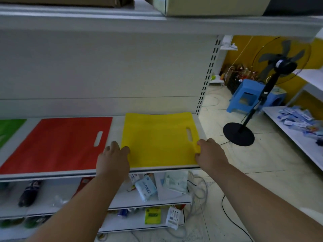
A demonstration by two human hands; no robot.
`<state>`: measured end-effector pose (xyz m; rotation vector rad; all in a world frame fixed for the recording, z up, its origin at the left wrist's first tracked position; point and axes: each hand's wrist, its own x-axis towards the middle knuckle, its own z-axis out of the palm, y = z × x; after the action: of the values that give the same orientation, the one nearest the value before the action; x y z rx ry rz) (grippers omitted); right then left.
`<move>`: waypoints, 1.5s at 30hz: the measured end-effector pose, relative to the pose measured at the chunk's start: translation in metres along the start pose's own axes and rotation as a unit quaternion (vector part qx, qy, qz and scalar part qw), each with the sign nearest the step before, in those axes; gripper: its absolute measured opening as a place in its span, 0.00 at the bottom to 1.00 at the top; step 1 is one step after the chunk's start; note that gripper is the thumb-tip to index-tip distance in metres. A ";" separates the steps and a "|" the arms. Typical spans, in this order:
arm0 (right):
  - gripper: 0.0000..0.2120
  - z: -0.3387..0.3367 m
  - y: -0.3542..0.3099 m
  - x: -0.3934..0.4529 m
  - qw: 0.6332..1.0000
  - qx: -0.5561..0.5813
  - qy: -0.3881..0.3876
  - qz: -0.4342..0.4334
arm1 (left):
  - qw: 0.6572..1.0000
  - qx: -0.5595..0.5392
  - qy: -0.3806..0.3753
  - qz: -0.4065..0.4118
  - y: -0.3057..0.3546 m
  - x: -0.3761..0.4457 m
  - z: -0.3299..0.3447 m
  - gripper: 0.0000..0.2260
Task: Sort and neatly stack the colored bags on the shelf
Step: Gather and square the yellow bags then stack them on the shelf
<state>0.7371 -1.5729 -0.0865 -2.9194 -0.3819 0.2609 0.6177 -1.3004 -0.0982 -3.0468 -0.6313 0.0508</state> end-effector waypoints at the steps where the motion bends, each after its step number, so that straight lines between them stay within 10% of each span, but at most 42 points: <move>1: 0.14 -0.002 -0.003 -0.003 0.999 -0.032 0.011 -0.004 | 1.000 -0.003 0.013 0.001 -0.002 -0.001 0.000 0.18; 12: 0.23 -0.022 -0.169 -0.053 0.967 -0.044 0.118 -0.222 | 0.982 -0.144 0.119 0.009 -0.098 -0.054 -0.008 0.14; 45: 0.31 0.125 -1.096 -0.244 0.787 0.089 0.028 -0.610 | 0.888 -0.056 0.155 -0.429 -0.913 -0.292 -0.015 0.18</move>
<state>0.2205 -0.5777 0.0542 -1.9091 -1.9133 -0.0085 -0.0122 -0.5793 -0.0433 -2.4728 -1.8853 -0.4884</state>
